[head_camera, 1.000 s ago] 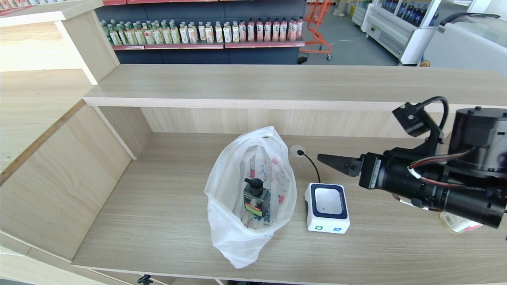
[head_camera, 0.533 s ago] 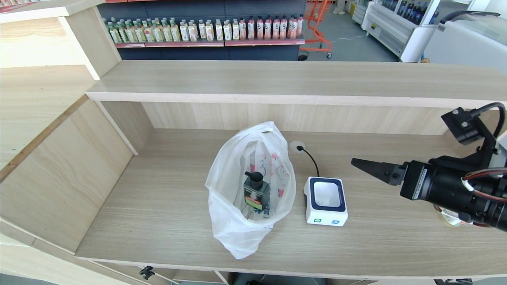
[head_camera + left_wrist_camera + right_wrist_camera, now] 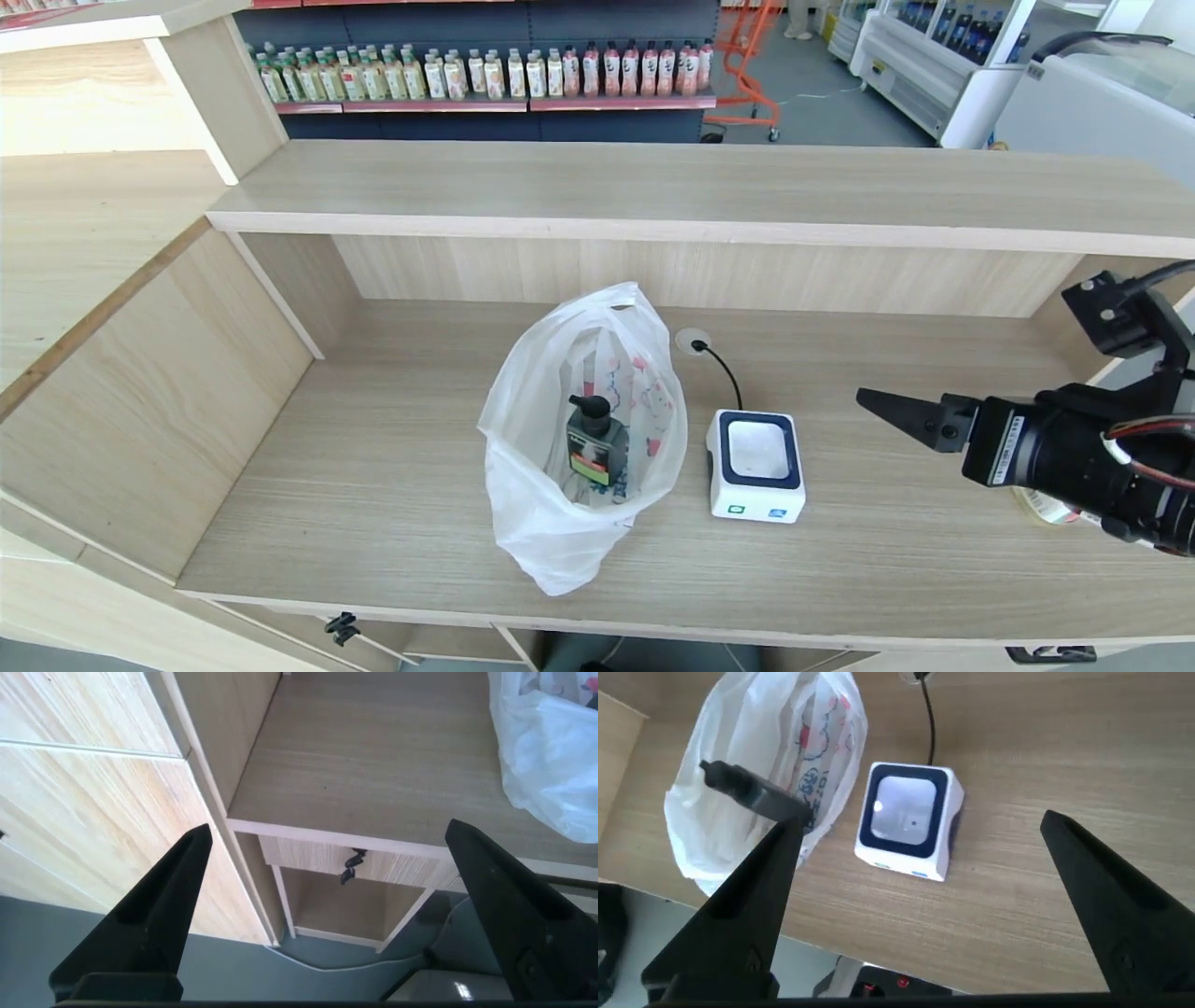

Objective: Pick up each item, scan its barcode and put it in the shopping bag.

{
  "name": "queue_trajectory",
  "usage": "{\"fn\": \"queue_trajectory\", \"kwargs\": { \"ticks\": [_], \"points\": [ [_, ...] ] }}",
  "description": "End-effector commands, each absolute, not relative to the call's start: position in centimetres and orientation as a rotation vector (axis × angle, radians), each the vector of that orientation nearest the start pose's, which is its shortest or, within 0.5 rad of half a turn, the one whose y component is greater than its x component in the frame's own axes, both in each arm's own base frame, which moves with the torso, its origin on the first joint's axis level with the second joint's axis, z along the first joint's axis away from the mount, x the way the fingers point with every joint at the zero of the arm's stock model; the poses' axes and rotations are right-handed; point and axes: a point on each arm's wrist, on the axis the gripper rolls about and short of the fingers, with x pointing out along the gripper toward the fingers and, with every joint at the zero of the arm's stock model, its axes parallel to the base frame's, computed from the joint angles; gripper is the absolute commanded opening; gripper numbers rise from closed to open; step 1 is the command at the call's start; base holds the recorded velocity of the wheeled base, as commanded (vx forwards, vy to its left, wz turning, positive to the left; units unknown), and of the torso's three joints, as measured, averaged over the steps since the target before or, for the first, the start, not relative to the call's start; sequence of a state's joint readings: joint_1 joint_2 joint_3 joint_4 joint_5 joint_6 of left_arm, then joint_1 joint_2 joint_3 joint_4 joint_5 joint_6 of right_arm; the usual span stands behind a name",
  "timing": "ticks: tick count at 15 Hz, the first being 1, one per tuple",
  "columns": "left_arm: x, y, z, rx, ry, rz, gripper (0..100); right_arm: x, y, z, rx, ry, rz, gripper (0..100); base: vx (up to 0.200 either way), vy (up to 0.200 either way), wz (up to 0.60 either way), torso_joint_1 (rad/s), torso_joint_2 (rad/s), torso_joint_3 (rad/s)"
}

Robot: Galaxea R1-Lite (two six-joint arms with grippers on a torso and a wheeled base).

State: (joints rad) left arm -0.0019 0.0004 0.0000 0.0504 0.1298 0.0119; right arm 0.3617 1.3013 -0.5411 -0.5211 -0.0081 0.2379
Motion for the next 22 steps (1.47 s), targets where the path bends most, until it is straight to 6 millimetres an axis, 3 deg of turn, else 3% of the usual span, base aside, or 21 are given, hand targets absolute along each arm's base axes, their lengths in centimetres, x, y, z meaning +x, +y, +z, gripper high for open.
{"fn": "queue_trajectory", "kwargs": {
  "ticks": [1, 5, 14, 20, 22],
  "points": [
    [-2.3, 0.3, 7.0, 0.016, 0.053, 0.129, 100, 18.4, 6.7, 19.5, 0.187, 0.292, 0.299, 100, 0.000, -0.200, 0.00, 0.017, 0.01, -0.002],
    [-2.3, 0.3, 7.0, 0.014, 0.053, 0.129, 100, 16.7, 6.0, 18.1, 0.169, 0.361, 0.255, 100, 0.000, -0.200, 0.00, 0.004, 0.00, 0.002],
    [-2.3, 0.3, 7.0, 0.016, 0.053, 0.129, 100, 16.0, 5.5, 16.5, 0.118, 0.482, 0.153, 100, 0.000, -0.200, 0.00, 0.002, 0.00, 0.004],
    [-2.3, 0.3, 7.0, 0.016, 0.053, 0.129, 100, 14.9, 4.7, 14.4, -0.006, 0.636, -0.046, 100, 0.000, 0.000, 0.00, 0.000, 0.00, 0.000],
    [-2.3, 0.3, 7.0, 0.016, 0.053, 0.129, 100, 15.5, 4.5, 13.8, -0.008, 0.660, -0.075, 100, 0.000, 0.000, 0.00, 0.000, 0.00, 0.000]
  ]
}}
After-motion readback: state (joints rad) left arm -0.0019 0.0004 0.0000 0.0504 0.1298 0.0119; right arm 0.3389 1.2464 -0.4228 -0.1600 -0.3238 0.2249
